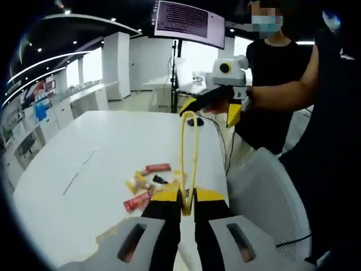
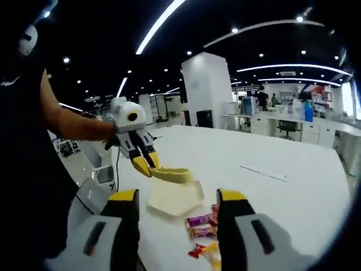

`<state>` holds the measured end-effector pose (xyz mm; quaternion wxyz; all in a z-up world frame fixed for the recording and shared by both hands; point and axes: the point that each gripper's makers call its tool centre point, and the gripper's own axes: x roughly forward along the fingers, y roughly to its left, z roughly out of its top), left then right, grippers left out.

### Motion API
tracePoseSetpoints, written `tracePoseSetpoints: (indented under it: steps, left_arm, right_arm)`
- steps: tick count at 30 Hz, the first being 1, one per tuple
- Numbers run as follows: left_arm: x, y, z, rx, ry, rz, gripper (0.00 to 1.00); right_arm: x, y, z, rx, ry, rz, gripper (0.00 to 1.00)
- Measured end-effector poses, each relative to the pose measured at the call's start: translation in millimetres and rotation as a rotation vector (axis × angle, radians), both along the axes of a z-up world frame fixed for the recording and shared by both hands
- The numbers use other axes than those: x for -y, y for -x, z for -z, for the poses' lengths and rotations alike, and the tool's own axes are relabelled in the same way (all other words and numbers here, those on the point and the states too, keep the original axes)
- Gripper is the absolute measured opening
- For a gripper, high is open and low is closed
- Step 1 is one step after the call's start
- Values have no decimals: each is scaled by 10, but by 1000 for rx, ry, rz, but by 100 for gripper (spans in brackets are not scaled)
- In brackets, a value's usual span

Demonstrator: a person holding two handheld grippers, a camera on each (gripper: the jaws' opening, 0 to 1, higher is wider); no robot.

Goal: Place the target food into the container with the food tongs after gripping and lifting it, then release it inside without dropping or visibly crushing the food.

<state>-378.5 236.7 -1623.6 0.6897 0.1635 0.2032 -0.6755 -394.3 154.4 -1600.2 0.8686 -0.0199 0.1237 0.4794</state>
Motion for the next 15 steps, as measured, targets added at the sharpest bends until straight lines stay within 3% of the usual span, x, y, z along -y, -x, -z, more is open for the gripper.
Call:
tracePoseSetpoints:
  steps: [5,7,10,15]
  left_arm:
    - [7,-23,-276,-16,25,51,3]
    - [-1,-21,-372,-24,47,60,3]
    - [-16,37,-536,-48,87,71,3]
    - [-41,137,-663,-64,108,81,3]
  right_arm:
    - [-291,-42,-76,15,26,-117,42]
    - [-390,-82,-159,35,18,-127,42]
    - [-529,-125,-308,49,-27,-162,40]
    - [-722,-76,-582,69,-123,-220,34]
